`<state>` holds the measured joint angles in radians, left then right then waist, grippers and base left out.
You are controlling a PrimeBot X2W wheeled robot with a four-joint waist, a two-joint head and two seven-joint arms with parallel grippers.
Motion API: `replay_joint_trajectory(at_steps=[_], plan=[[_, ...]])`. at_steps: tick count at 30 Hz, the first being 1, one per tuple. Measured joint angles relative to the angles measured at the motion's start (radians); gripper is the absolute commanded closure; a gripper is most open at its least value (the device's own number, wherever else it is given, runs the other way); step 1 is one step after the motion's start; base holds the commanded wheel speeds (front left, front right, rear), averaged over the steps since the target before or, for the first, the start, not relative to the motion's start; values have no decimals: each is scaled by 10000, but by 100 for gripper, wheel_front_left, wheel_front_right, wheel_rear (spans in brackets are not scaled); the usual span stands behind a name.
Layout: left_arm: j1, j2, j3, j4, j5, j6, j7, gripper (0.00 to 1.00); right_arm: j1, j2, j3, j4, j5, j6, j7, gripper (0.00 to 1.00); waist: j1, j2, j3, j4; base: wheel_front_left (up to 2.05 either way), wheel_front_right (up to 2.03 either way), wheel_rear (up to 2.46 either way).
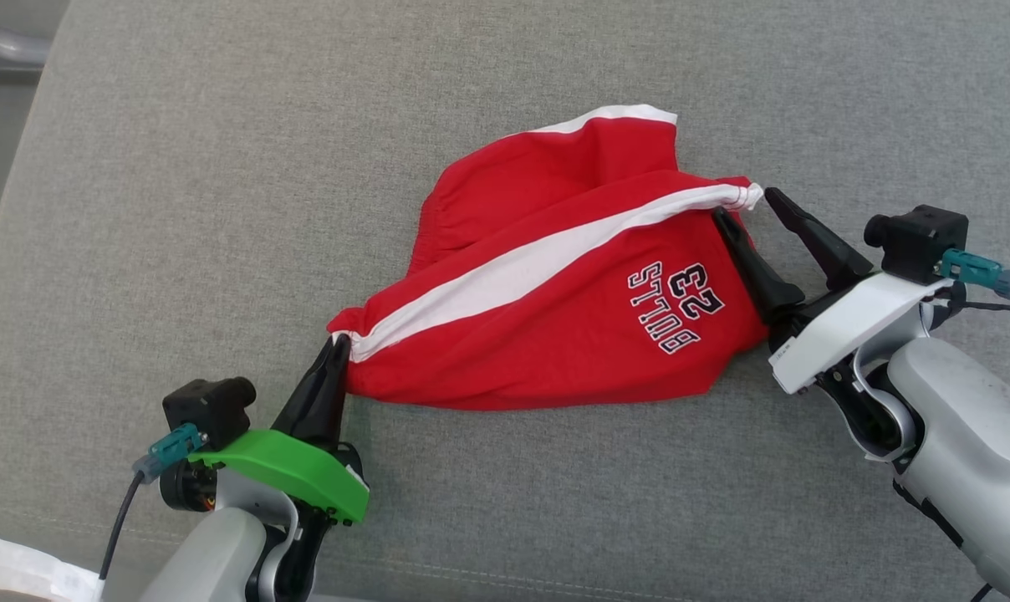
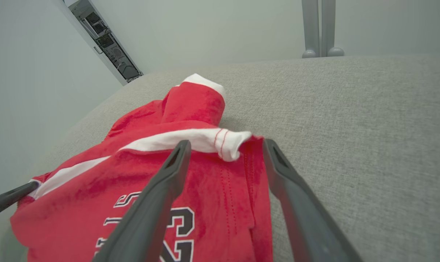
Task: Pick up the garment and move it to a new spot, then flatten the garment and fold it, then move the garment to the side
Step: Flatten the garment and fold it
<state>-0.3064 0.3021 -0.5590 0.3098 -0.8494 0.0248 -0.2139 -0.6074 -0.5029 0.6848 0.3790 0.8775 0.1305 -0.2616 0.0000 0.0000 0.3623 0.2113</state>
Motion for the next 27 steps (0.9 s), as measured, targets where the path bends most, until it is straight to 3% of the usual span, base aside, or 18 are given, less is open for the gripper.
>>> replay_joint_trajectory(at_steps=[2, 4, 7, 8, 13, 19, 22, 27], plan=[[-61, -13, -10, 42, 2, -40, -4, 100, -77, -2, 98, 29, 21, 0, 0, 2, 0, 0, 42, -2, 0, 0, 0], [-128, -31, -29, 86, 19, -63, -21, 100, -198, -4, 213, 56, 138, 0, -2, 41, 0, 0, 101, 1, 0, 0, 0], [-228, -44, -52, 146, 46, -84, -27, 100, -352, -58, 366, 77, 201, 0, -4, 80, 0, 0, 175, 9, 0, 0, 0], [-269, -50, -58, 163, 48, -104, -27, 100, -389, -67, 370, 67, 199, 0, -4, 100, 0, 0, 197, 10, 0, 0, 0], [-435, -8, 19, 173, 186, -153, -140, 100, -439, -123, 67, -324, 73, 0, -8, 100, 0, 0, 194, -45, 0, 0, 0], [-1075, 449, 303, -616, 516, -242, -257, 100, -440, -489, -690, -1231, -86, 2, -10, 100, 0, 0, 74, -368, 0, 0, 0], [-1891, 740, 387, -1501, 600, -604, -111, 100, -722, -897, -1170, -1672, -81, 0, -10, 100, 0, 0, 34, -633, 0, 0, 0], [-4242, 1091, 516, -2531, 955, -594, 1087, 100, -1992, -1680, -2050, -2184, -100, 2, -10, 100, 0, 0, 118, -1219, 0, 0, 0]])
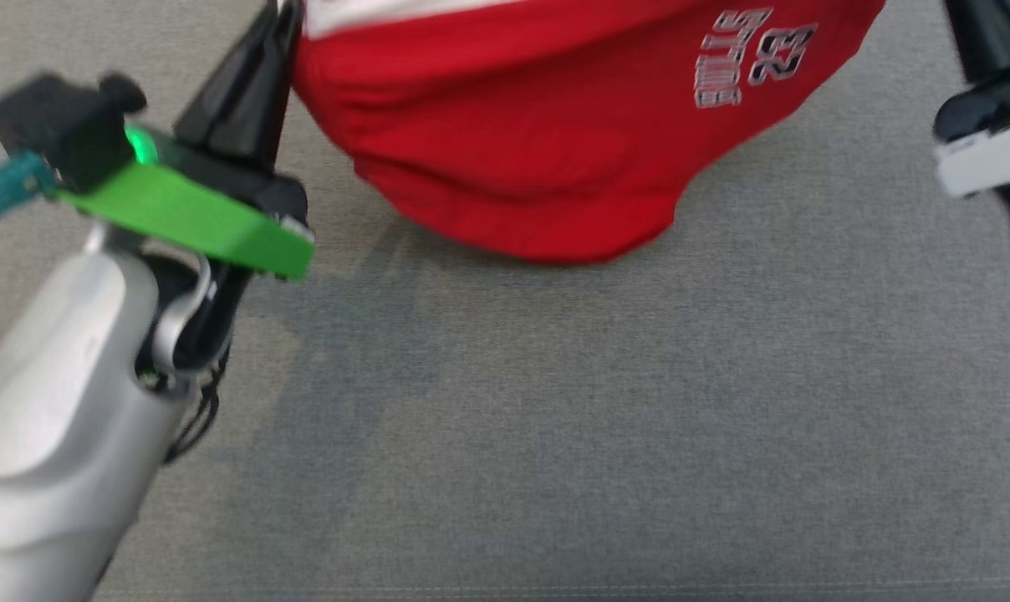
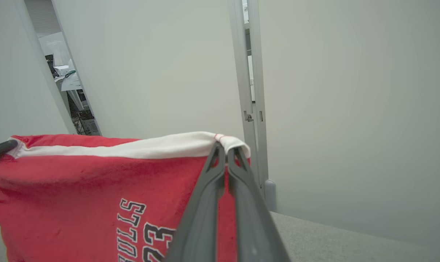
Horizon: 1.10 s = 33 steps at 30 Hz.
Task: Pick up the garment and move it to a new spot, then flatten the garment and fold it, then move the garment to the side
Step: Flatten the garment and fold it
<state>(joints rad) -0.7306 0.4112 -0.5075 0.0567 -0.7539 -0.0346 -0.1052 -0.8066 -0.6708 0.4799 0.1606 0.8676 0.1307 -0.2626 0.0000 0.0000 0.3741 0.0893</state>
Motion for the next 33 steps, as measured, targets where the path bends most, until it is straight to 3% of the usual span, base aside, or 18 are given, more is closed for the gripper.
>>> replay_joint_trajectory(at_steps=[3, 8, 12, 16, 20, 23, 33], plan=[[-1855, -79, -100, -111, 291, -98, 754, 100, -1034, -384, -280, 92, -188, -2, 0, 100, 0, 0, 185, -362, 0, 0, 0], [-5142, -836, -489, 918, 844, -546, 1204, 100, -2907, -518, -742, 780, -759, 0, 0, 100, 0, 0, 750, -940, 0, 0, 0], [-7369, -1603, -849, 2021, 1835, -709, 286, 100, -4098, -575, -1670, 999, -1352, -2, 0, 100, 0, 0, 1238, -1402, 0, 0, 0], [-8419, -2048, -917, 2849, 2566, -719, -1032, 100, -4347, -573, -2527, 696, -1870, -2, 0, 100, 0, 0, 1652, -1799, 0, 0, 0], [-7958, -2052, -1154, 3064, 2750, -817, -1475, 100, -3400, -600, -2663, 8, -2071, 0, 0, 100, 0, 0, 1930, -2126, 0, 0, 0], [-6651, -1816, -1388, 2899, 2592, -888, -1526, 100, -2082, -658, -2642, -543, -2059, 0, 0, 100, 0, 0, 2103, -2180, 0, 0, 0], [-315, -1005, -451, 240, 1946, -897, -1570, 100, 3463, -295, -3632, -2778, -1179, 0, 0, 100, 0, 0, 1854, -1749, 0, 0, 0]])
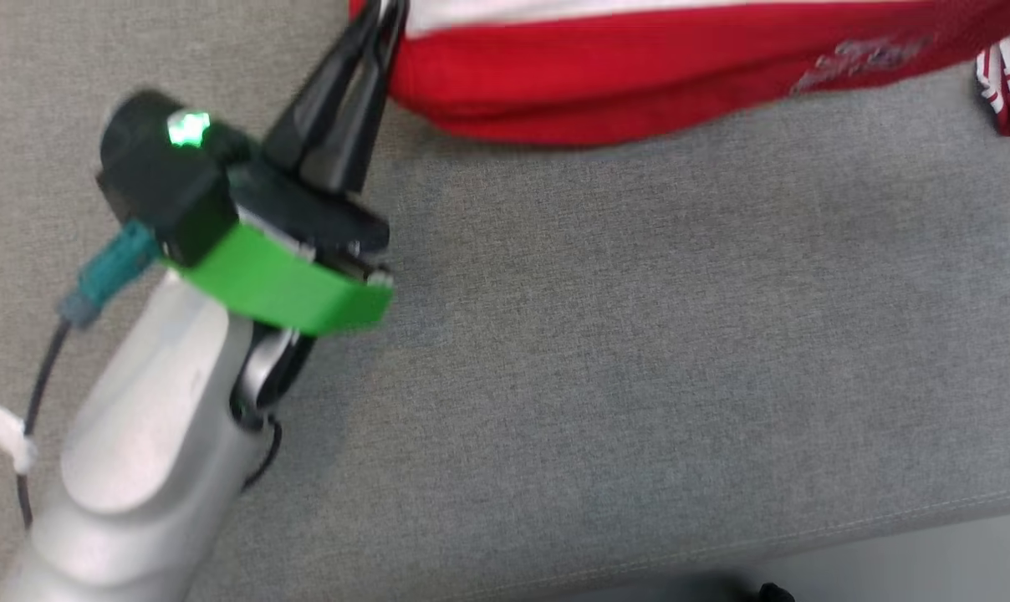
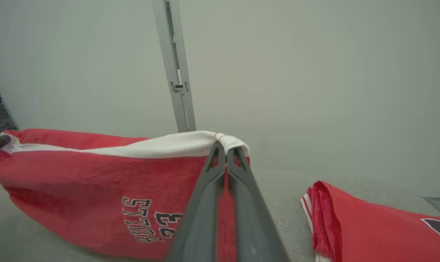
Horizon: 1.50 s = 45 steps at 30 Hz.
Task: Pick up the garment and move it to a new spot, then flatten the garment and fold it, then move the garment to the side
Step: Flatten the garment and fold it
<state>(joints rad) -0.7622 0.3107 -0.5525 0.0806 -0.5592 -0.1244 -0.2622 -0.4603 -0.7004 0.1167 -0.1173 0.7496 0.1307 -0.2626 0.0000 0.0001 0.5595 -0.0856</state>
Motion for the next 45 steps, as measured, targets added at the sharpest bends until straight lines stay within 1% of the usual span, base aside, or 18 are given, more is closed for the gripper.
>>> replay_joint_trajectory(at_steps=[5, 9, 14, 20, 22, 24, 27, 31, 35, 38, 41, 45], plan=[[3111, 360, 77, -895, 94, 19, 0, 100, 2661, 86, -52, -857, 924, 0, 0, 100, 0, 0, -601, 103, 0, 0, 0], [4920, 541, 36, -1346, 117, 186, 0, 100, 4236, -69, 31, -1254, 1586, 0, 0, 100, 0, 0, -1156, 150, 0, 0, 0], [6252, 863, -148, -1956, 8, 385, 88, 100, 5608, -443, -142, -1787, 2288, 0, 73, 100, 0, 0, -1759, 246, 0, 0, 0], [7008, 1264, -364, -2886, -182, 617, 869, 100, 6631, -878, -694, -2522, 2637, 0, 569, 100, -1, 0, -2199, 492, 0, 0, 0], [7040, 1241, -347, -3076, -443, 646, 1055, 100, 6622, -941, -943, -2596, 2621, 0, 698, 100, -1, 0, -2249, 590, 0, 0, 0], [6985, 1087, -339, -3080, -769, 673, 1289, 100, 6553, -982, -1051, -2535, 2495, 0, 872, 100, -1, -1, -2276, 699, 0, 0, 0], [6671, 671, -320, -2872, -1421, 660, 1630, 100, 6178, -1041, -984, -2359, 2347, 0, 1333, 100, -1, 0, -2273, 895, 0, 0, 0], [5838, 161, -261, -2416, -2121, 560, 2140, 100, 5269, -1279, -909, -2029, 2339, -2, 1925, 100, -1, 0, -2153, 1159, 0, 0, 0], [4916, -339, -194, -1868, -3212, 451, 3016, 100, 3968, -1708, -679, -1584, 2495, 0, 2621, 100, -1, 0, -1855, 1396, 0, 0, 0], [4301, -662, 13, -1551, -3883, 464, 3501, 100, 3009, -1956, -420, -1185, 2610, 0, 3053, 100, 0, 0, -1614, 1552, 0, 0, 0], [3754, -938, 230, -1285, -4380, 644, 3889, 100, 2091, -2104, -115, -752, 2698, 0, 3273, 100, -1, 0, -1368, 1713, 0, 0, 0], [3112, -1233, 585, -957, -4809, 928, 4103, 100, 972, -2222, 460, -151, 2740, -2, 3471, 100, -1, 0, -1008, 1906, 0, 0, 0]])
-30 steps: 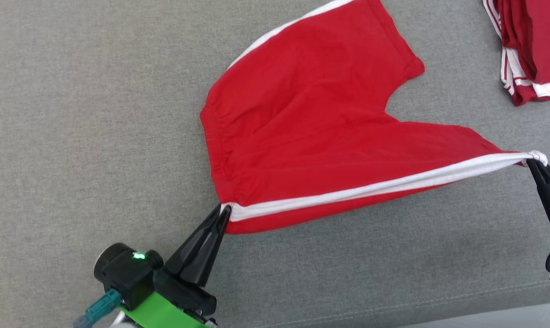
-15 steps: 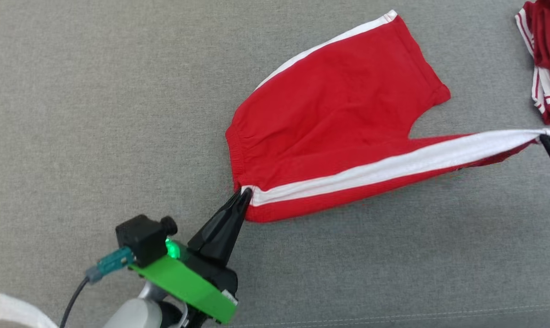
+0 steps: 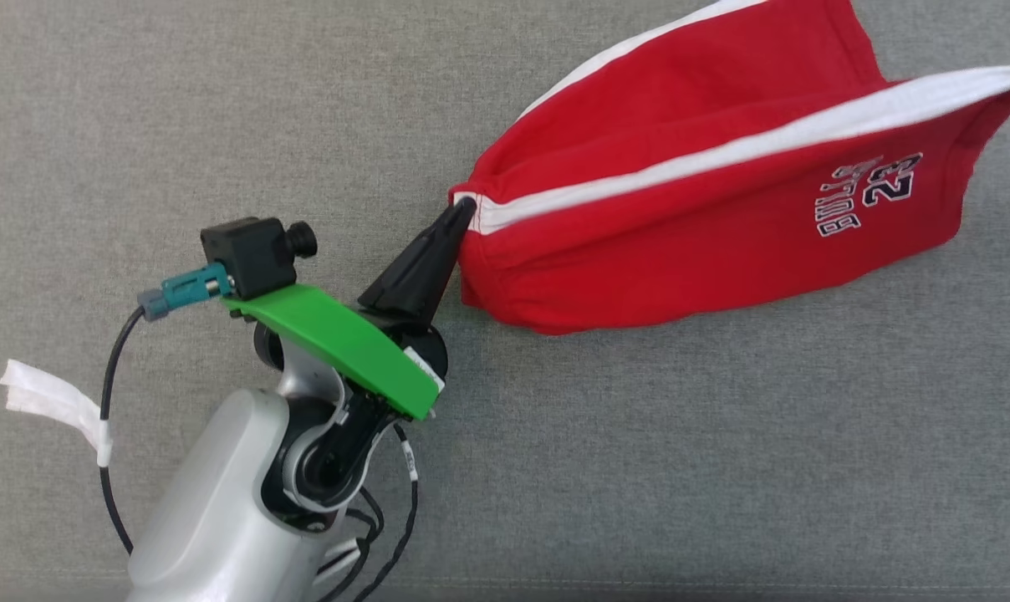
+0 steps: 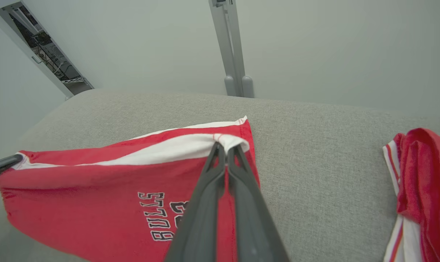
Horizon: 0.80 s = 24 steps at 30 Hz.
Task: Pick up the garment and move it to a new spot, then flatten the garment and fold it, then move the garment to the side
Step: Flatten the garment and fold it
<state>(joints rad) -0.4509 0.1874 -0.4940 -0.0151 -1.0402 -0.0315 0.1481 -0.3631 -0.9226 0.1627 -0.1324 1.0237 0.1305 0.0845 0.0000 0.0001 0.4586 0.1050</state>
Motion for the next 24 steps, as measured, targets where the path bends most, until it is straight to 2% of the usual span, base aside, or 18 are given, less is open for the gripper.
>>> replay_joint_trajectory(at_steps=[11, 18, 20, 22, 23, 24], plan=[[-1222, -477, 387, 959, -13, 272, -280, 100, -2914, 79, 1630, 1705, -153, 2, 17, 100, 0, 0, 974, 380, 0, 0, 0], [-1651, -698, 341, 1496, 244, 203, -685, 100, -4533, 159, 2629, 2750, -180, 2, 102, 99, 0, 0, 1429, 561, 0, 0, 0], [-1712, -748, 320, 1593, 314, 140, -813, 100, -4876, 176, 2899, 3024, -180, 2, 107, 92, 0, 0, 1508, 618, 0, 0, 0], [-1769, -784, 280, 1712, 376, 81, -909, 100, -5210, 222, 3160, 3306, -176, 2, 10, 90, 0, 0, 1571, 678, 0, 0, 0], [-1784, -794, 265, 1760, 397, 54, -966, 100, -5318, 244, 3262, 3392, -167, 2, -27, 84, 0, 0, 1589, 700, 0, 0, 0], [-1798, -800, 251, 1822, 403, 48, -986, 100, -5431, 267, 3382, 3522, -151, 2, -98, 59, 0, 0, 1605, 728, 0, 0, 0]])
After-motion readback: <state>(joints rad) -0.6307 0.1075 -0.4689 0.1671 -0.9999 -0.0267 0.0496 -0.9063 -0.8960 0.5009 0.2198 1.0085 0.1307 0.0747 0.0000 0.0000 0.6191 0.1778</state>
